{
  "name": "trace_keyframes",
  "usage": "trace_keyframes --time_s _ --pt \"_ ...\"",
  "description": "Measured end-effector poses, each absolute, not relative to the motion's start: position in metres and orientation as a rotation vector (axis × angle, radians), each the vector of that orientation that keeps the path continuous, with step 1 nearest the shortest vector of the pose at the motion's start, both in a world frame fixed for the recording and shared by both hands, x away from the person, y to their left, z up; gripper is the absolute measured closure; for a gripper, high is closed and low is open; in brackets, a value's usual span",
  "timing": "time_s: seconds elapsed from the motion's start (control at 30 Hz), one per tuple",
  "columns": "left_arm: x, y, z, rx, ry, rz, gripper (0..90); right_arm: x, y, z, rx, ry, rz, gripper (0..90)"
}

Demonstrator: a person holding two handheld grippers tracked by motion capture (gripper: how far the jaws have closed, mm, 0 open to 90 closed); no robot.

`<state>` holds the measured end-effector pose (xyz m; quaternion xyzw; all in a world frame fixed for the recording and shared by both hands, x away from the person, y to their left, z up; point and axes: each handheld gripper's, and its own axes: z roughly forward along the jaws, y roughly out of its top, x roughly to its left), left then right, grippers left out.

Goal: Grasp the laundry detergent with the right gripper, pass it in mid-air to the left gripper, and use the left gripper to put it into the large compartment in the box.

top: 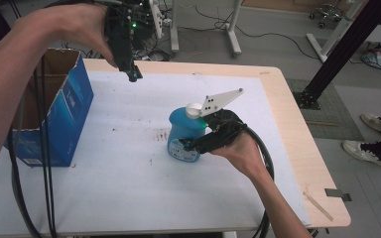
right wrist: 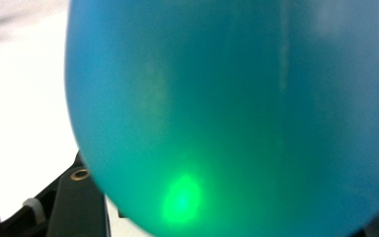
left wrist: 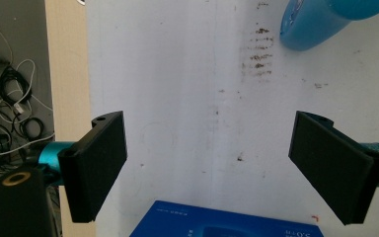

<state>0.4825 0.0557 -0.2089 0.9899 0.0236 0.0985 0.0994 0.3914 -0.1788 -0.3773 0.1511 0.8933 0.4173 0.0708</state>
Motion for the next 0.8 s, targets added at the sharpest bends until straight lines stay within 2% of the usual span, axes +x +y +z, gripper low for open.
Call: trace_keyframes --time_s 0.3,0.8 --pt "0.482 0.055 -0.208 2.928 0.061 0.295 14.8 0.391 -0.179 -0.378 0.435 2.701 1.28 43.7" --pt "0.472 0.052 -0.204 2.921 0.026 0.302 14.8 0.391 -0.178 -0.378 0.378 2.686 1.284 47.0"
